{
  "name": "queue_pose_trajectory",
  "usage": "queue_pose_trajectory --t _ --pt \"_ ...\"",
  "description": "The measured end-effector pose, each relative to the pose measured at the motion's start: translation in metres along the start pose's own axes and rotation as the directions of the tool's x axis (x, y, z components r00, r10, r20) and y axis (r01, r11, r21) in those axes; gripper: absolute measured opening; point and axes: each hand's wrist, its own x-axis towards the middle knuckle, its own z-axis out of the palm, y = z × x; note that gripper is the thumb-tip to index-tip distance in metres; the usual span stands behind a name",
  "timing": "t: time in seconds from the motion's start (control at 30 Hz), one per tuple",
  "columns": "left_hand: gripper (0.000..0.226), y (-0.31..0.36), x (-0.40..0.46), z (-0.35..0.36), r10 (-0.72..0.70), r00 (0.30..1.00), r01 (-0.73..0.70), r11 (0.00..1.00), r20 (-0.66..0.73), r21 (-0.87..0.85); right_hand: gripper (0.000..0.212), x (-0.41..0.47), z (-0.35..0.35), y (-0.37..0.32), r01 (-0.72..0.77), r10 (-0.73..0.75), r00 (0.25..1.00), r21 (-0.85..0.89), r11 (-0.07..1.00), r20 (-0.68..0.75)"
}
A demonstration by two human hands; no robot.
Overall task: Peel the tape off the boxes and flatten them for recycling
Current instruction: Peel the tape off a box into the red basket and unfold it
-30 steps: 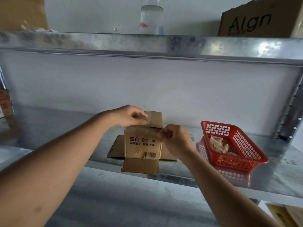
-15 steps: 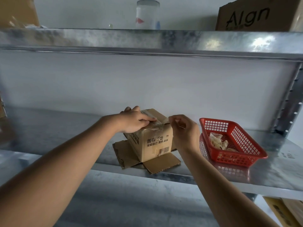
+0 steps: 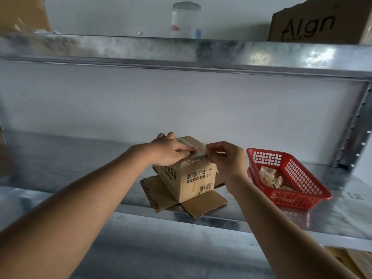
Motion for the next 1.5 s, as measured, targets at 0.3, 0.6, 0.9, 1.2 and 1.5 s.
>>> queue_pose_trajectory --t 0.3,0.6,0.9,1.2,1.5 --pt "0.032 -0.004 0.013 0.004 0.101 0.991 -0.101 0.995 -0.089 0.004 0.018 0.002 0.003 0.006 0.243 -0.207 0.968 -0.321 0.915 0.142" --pt "0.039 -0.012 0.030 0.006 0.262 0.964 -0.265 0.962 -0.054 -0.069 0.019 0.003 -0.004 0.003 0.267 -0.203 0.962 -0.472 0.841 0.182" --pt "0.041 -0.011 0.022 0.023 0.103 0.988 -0.116 0.987 -0.116 -0.112 0.016 0.005 0.001 0.003 0.305 -0.229 0.952 -0.622 0.722 0.201" --pt "0.050 0.003 0.007 0.010 -0.025 1.000 0.024 0.983 0.005 0.183 0.016 0.016 0.009 0.004 0.210 -0.145 0.977 -0.598 0.774 0.155" --pt "0.052 -0.004 0.006 0.024 0.064 0.994 -0.051 0.988 -0.084 0.144 0.037 0.016 0.012 0.006 0.118 -0.081 0.988 -0.315 0.942 0.128"
